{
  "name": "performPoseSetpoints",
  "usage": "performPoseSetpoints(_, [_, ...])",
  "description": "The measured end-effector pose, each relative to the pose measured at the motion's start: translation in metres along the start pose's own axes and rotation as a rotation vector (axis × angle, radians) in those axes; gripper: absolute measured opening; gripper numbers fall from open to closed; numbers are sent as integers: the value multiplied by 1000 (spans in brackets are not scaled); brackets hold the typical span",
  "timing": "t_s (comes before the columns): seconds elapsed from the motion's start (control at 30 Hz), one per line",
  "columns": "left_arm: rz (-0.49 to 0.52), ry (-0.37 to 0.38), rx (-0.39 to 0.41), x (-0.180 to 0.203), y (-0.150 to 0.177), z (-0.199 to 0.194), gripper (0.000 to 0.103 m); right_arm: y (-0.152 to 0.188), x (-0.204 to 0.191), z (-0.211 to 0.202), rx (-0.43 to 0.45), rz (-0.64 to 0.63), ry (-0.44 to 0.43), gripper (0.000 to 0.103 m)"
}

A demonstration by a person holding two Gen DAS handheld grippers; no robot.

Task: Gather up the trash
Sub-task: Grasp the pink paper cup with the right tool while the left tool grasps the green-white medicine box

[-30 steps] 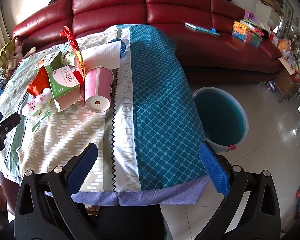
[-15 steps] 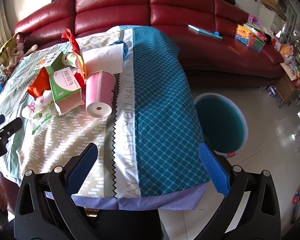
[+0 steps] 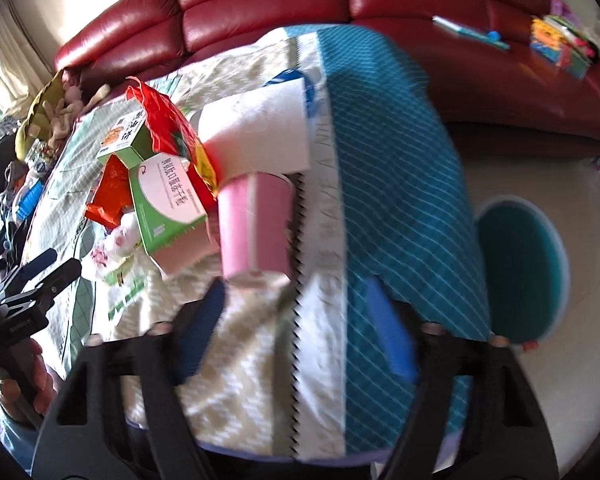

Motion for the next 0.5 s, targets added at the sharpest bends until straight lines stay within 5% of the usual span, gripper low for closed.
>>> performPoseSetpoints(0.43, [20, 38, -57, -4, -10, 27, 99, -24, -28, 75, -176, -45, -75, 63])
performPoseSetpoints(0.5, [25, 47, -67, 2, -9, 30, 99, -22, -28, 79, -187, -30, -93, 54])
Point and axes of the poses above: each gripper's, at about its wrist camera, not at the fingertips, and z roughly the way its jaws point, x to its right, y to its underside, the point moved 9 cm from there along z, roughly the way its jaws point, and after that the axes turned 2 degrees about -z, right-handed, at the moved point
